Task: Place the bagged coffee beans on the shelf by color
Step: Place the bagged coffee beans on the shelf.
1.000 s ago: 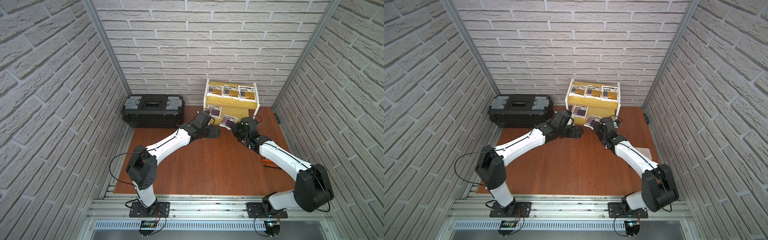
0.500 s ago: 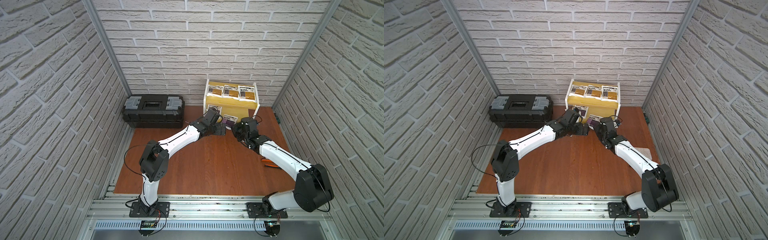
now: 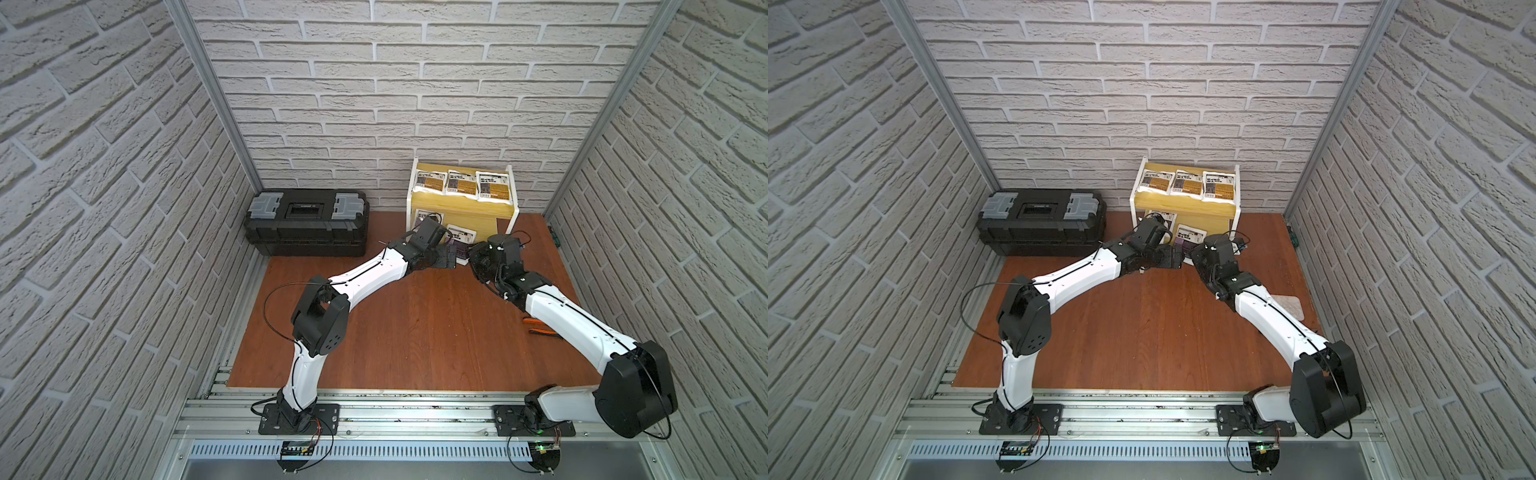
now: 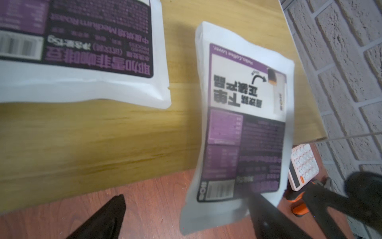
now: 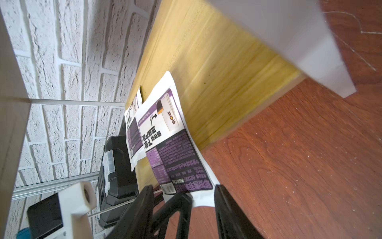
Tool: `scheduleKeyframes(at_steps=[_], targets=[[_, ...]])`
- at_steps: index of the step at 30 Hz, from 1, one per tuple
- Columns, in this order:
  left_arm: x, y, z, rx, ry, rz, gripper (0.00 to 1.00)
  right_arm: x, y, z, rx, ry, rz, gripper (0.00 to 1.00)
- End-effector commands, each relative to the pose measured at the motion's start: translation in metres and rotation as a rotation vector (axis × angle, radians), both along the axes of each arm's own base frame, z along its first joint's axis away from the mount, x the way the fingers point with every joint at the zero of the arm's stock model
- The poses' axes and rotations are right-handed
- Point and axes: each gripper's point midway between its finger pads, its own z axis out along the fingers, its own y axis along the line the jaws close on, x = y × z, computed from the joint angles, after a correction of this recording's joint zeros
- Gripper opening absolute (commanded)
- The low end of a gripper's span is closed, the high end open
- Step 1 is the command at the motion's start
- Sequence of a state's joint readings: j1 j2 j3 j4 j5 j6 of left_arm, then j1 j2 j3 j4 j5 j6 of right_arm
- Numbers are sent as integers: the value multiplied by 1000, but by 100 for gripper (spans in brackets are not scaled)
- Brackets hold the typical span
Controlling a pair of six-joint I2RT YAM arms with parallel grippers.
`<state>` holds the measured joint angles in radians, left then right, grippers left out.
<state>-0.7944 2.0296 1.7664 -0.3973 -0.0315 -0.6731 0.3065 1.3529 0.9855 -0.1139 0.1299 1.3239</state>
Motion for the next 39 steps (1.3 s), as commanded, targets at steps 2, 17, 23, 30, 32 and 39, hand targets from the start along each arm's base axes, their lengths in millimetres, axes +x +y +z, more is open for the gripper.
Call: scheduleKeyframes(at_steps=[2,17,23,30,32,39], targets=[[1,-5,27,-22,-65,-11,98,7,-4,19,-6,-57,-15,52],[17,-18,53,-29,-112,-36,99,-10,-1,37,-2,-99,44,53],[-3,-14,68,-55,-114,-71,98,-40,-3,38,-30,-79,103,55],[-42,5,71,-54,-107,-106,98,-75,2,18,-88,32,235,57],[-51,14,72,-49,-109,-99,99,-79,9,9,-82,67,280,57],[-62,66,84,-1,-164,18,99,-72,33,-21,-92,153,354,54]])
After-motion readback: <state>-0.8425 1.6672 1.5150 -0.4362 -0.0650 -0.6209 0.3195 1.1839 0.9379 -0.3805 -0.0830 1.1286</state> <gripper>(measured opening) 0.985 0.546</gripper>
